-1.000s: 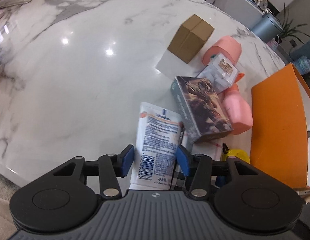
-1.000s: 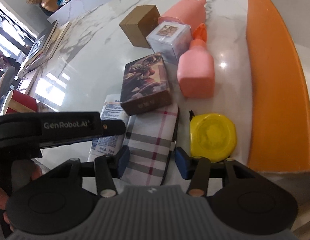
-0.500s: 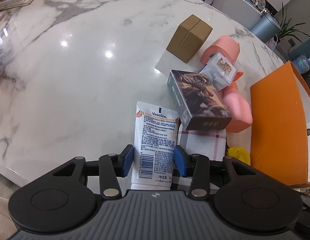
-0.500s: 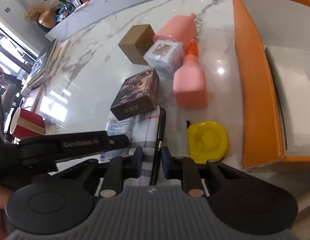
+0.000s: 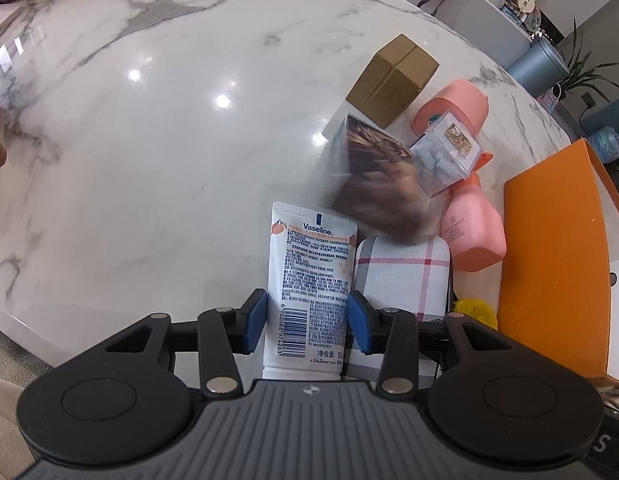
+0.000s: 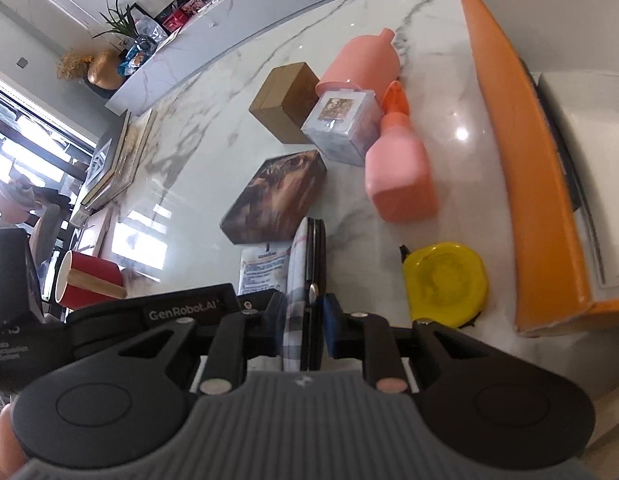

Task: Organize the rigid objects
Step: 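Grasp the Vaseline tube with the left gripper while the right gripper grasps the plaid case, then lift the Vaseline tube and plaid case and carry them toward the orange box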

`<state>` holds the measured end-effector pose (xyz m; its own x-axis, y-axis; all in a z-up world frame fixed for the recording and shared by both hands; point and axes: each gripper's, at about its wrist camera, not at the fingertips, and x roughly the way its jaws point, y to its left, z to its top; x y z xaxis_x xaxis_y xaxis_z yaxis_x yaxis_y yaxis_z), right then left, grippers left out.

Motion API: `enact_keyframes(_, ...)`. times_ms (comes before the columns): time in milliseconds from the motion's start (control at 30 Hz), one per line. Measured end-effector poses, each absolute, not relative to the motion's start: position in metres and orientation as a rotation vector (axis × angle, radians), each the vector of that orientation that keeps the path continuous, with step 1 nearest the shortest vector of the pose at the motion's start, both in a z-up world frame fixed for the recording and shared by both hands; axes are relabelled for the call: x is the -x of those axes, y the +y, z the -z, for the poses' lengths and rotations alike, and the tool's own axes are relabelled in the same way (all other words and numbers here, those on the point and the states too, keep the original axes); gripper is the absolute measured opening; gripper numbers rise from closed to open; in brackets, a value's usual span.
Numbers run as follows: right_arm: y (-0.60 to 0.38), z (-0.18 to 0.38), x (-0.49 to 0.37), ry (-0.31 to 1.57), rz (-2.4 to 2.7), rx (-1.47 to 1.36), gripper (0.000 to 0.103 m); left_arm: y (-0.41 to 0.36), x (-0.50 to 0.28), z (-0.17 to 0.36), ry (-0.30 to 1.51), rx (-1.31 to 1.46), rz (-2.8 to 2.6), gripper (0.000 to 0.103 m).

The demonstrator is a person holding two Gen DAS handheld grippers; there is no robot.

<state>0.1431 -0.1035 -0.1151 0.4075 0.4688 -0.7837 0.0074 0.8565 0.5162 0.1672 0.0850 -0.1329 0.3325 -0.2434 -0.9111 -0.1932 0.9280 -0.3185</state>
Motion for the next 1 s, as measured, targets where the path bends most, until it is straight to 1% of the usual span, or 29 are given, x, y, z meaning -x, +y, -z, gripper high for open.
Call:
enact_keyframes(400,-0.094,0.13,-0.152,1.144,-0.294,-0.488,0.021,0.093,-0.168,0.135,1.236,0.479,0.028,0.048)
enact_keyframes(500,-0.094,0.129,-0.153,1.146,-0.29,-0.476,0.019,0.093,-0.168,0.135,1.228,0.476,0.028,0.051)
enact_keyframes(667,-0.091,0.118,-0.149,1.14,-0.273,-0.332,0.018,0.087,-0.167,0.134,1.22,0.423,0.04,0.052)
enact_keyframes(800,-0.092,0.113,-0.146,1.13,-0.26,-0.279,0.018,0.082,-0.165,0.133,1.216,0.376,0.047,0.053)
enact_keyframes(1000,-0.092,0.11,-0.143,1.119,-0.25,-0.201,0.017,0.065,-0.164,0.131,1.218,0.237,0.078,0.056)
